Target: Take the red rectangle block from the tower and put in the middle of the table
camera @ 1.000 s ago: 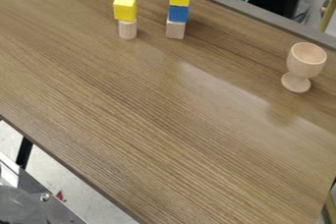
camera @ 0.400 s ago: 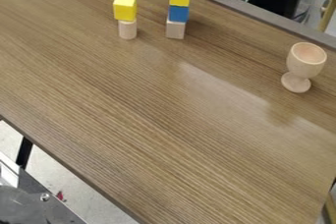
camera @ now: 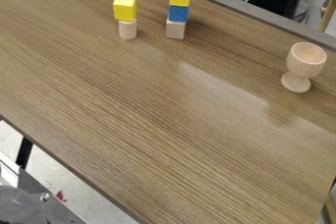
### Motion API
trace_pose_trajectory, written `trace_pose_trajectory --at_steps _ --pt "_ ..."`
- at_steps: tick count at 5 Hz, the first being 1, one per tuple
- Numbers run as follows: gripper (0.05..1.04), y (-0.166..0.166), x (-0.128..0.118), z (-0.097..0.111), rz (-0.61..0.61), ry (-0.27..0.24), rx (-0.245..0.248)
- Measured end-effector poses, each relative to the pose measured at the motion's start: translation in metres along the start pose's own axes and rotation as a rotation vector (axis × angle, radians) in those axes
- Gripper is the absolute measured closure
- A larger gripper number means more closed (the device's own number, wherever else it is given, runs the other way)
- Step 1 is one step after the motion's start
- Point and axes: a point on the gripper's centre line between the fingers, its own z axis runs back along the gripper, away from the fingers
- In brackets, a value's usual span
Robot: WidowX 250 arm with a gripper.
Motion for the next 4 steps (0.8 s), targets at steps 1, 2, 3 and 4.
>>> trace_pose_trajectory --at_steps 1,2,3,4 --pt "0.393 -0.0016 0.0000 0.0004 0.004 0.000 -0.006" --pt "0.538 -0.0018 0.0001 0.0011 -0.001 -0.001 -0.008" --pt "0.538 -0.0020 -0.0002 0.0004 -0.004 0.001 -0.009" --pt "0.538 -0.0034 0.0055 0.0064 0.000 -0.019 -0.017"
